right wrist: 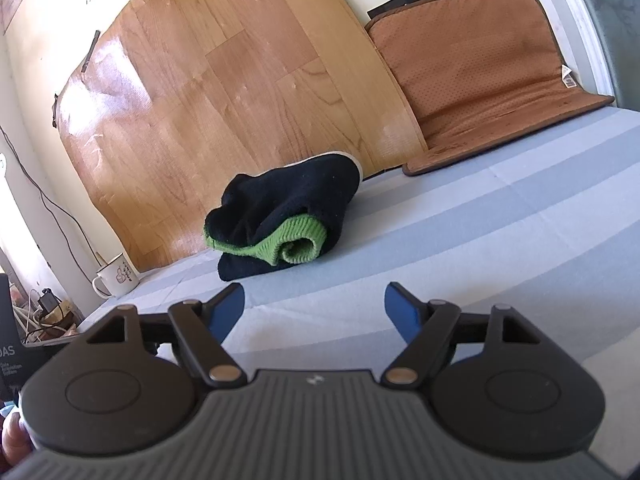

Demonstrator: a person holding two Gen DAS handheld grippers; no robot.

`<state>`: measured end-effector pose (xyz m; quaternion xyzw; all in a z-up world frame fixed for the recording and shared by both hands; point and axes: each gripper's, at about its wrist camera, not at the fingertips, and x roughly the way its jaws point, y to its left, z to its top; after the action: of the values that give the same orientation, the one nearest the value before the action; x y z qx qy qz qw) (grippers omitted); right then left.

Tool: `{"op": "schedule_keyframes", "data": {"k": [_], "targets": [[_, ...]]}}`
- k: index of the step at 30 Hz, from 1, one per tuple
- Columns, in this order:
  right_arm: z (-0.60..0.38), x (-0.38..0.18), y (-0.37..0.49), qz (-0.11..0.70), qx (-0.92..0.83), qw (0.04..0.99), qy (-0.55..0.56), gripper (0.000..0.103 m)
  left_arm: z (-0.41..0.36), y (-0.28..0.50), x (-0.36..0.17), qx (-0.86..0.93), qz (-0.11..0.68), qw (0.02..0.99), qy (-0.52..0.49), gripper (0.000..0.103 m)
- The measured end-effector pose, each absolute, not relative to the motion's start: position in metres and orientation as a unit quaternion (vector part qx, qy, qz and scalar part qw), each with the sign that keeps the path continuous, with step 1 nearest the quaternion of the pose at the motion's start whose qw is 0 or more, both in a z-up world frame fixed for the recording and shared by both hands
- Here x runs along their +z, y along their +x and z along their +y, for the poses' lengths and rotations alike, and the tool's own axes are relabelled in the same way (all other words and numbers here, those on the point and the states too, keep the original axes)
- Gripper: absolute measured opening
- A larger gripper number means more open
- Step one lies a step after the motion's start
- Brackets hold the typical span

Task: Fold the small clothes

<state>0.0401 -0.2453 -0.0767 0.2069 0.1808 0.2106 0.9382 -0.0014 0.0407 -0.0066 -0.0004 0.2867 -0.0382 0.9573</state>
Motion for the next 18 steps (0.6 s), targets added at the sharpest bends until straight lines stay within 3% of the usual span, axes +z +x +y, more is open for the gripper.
{"op": "schedule_keyframes", "data": {"k": [18], "targets": [[-0.241, -0.078, 0.042, 0.192, 0.210, 0.938, 0.199, 0.083, 0.051, 0.001, -0.007, 0.011, 0.292, 0.956, -0.023, 0.103]]}}
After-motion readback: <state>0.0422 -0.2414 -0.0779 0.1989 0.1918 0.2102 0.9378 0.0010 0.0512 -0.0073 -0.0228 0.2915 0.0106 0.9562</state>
